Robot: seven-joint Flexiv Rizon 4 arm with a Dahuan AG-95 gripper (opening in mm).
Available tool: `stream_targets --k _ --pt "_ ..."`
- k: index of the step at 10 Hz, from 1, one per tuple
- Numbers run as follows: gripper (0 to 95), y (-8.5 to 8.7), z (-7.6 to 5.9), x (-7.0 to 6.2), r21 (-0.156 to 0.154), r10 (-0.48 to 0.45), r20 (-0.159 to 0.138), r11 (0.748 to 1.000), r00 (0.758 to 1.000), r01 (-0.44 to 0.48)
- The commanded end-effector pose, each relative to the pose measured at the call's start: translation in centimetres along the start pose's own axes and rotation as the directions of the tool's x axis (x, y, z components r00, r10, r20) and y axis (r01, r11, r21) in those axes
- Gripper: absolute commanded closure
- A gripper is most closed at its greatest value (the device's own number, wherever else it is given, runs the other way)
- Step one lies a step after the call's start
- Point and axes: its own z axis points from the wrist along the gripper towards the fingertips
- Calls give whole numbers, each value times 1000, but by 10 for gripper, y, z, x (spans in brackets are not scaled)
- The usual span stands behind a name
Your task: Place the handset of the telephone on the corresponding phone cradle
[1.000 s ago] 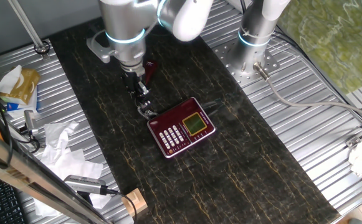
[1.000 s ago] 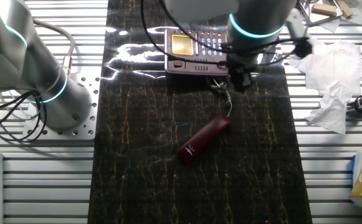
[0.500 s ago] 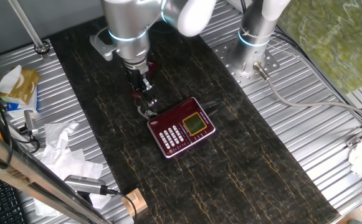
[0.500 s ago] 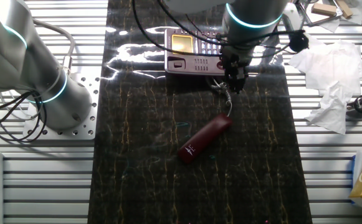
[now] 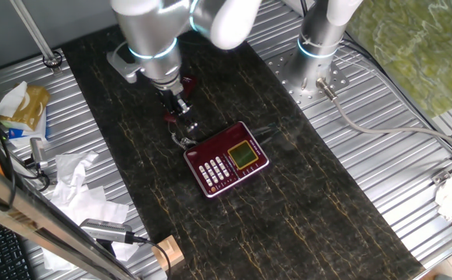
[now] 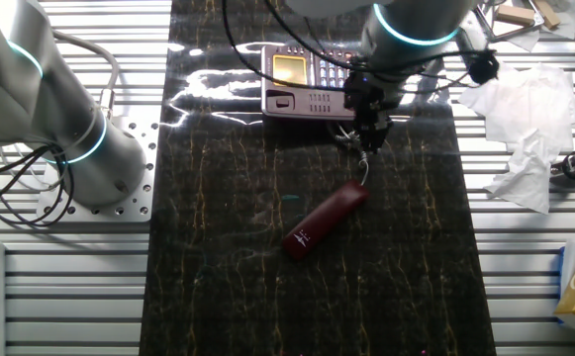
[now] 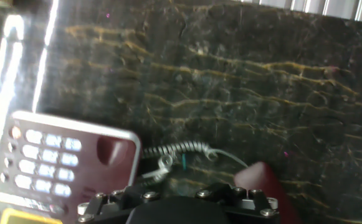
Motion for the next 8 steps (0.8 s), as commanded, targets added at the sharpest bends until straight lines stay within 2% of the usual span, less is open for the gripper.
stream_targets --k 1,4,6,8 --pt "190 -9 0 9 -6 -33 -2 999 999 33" --pt "190 -20 2 21 -6 -67 2 998 998 67" --pt "190 -21 4 28 -6 -69 3 998 998 69" --pt "190 -18 11 41 -2 -61 11 998 998 61"
